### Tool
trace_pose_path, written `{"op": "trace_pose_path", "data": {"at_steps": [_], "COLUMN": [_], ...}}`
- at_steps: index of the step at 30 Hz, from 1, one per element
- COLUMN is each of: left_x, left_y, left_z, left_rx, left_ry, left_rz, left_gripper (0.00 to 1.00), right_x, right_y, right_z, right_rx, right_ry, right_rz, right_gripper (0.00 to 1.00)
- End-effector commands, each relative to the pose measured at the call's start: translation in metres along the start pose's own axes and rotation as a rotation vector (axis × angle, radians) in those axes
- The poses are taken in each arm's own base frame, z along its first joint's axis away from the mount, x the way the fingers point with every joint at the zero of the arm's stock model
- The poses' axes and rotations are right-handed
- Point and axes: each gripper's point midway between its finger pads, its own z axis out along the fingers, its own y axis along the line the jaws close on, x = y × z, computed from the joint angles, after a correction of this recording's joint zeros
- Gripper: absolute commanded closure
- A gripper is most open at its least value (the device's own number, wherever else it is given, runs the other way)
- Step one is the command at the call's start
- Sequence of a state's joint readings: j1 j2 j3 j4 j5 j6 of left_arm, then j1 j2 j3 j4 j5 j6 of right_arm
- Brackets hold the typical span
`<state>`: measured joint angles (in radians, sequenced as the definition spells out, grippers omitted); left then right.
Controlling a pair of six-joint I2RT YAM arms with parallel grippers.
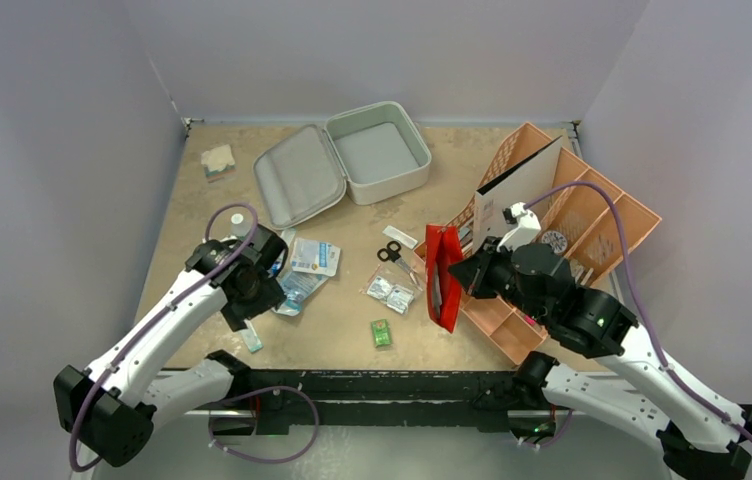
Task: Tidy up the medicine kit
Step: Adjust the medical item at the center of the board.
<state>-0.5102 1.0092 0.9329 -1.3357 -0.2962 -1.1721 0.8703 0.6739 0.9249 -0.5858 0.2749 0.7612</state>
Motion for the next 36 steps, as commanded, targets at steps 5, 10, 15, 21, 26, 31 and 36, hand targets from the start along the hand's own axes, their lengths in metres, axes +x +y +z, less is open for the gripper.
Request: {"op": "trace_pose_path", "data": {"at_steps": [5,10,15,21,26,31,36], "left_x": [0.008,0.015,0.014,0.010,0.004,0.009,0.009], "left_y": [0.019,0.021,0.021,0.025,0.024,0.029,0.027], "left_z": [0.023,0.041,0.058,0.079,0.090,0.102,0.108], "left_rx": [-0.123,-0.116,-0.119,-0.153,-0.164,-0.186,-0.175], "left_ry": [0.018,0.066,0.103,0.108,0.108,0.118,0.113], "left_rz": [-0.097,-0.139,-0.185,-0.246,-0.256,-0.273,-0.285], "left_gripper": [0.36,0.36,0.37,0.38,0.38,0.39,0.38], "right_x": [-0.007,-0.008,-0.008,-0.012,-0.012,-0.013,-0.017], "right_y": [0.005,0.004,0.001,0.000,-0.005,-0.007,-0.006], "right_z": [-0.003,-0.006,-0.006,-0.008,-0.008,-0.008,-0.009], "right_rx": [-0.018,-0.011,-0.006,0.009,0.028,0.041,0.052], "right_ry": [-0.025,-0.019,-0.027,-0.033,-0.040,-0.045,-0.045], "right_rz": [-0.007,-0.013,-0.018,-0.033,-0.041,-0.043,-0.053], "right_gripper": [1.00,1.00,1.00,1.00,1.00,1.00,1.00]}}
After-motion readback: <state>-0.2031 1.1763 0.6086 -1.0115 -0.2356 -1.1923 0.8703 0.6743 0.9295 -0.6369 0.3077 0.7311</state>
